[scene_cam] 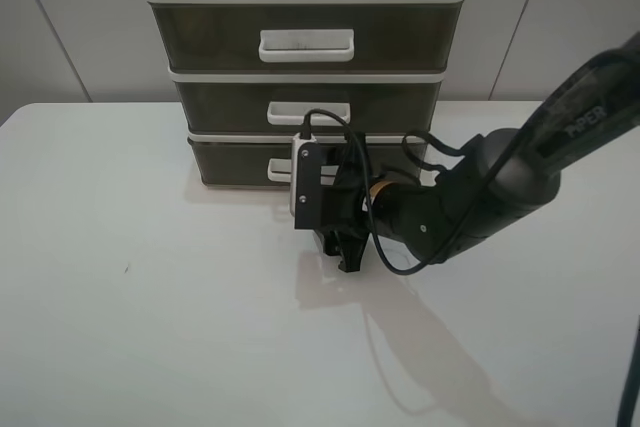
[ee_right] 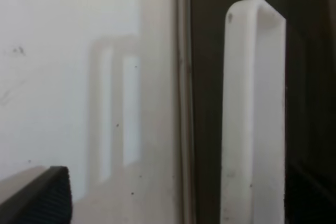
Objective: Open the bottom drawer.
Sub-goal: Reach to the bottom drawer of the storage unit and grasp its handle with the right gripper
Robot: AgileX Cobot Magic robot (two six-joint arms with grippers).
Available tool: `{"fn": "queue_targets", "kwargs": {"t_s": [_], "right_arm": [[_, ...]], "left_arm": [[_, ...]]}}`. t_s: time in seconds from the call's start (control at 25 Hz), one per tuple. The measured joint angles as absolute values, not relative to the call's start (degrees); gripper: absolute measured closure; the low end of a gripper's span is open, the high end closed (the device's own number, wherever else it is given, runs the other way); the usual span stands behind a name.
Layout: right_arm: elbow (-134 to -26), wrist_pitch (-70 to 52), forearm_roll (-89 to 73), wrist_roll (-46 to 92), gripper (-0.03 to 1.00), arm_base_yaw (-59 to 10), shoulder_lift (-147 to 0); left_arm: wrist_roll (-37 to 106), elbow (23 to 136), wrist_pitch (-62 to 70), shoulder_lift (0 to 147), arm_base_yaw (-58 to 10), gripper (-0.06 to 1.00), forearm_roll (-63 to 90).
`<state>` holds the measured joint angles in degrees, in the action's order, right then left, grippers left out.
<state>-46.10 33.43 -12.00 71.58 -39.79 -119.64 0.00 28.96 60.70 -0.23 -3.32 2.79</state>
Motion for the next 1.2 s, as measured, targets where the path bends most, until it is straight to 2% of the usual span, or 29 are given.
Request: {"fn": "queue_targets", "kwargs": {"t_s": [0.8,1.2], "right_arm": [[-46.78,30.38,-10.52,71.58,0.17,-40.39,-119.64],[-46.78,30.15,-10.55,71.58,0.29,-40.45,-119.64]], "left_arm": [[0.0,28.96,60.7,-0.23,-3.32,0.2,2.79],[0.0,28.96,60.7,-0.23,-3.32,0.2,2.79]]}}
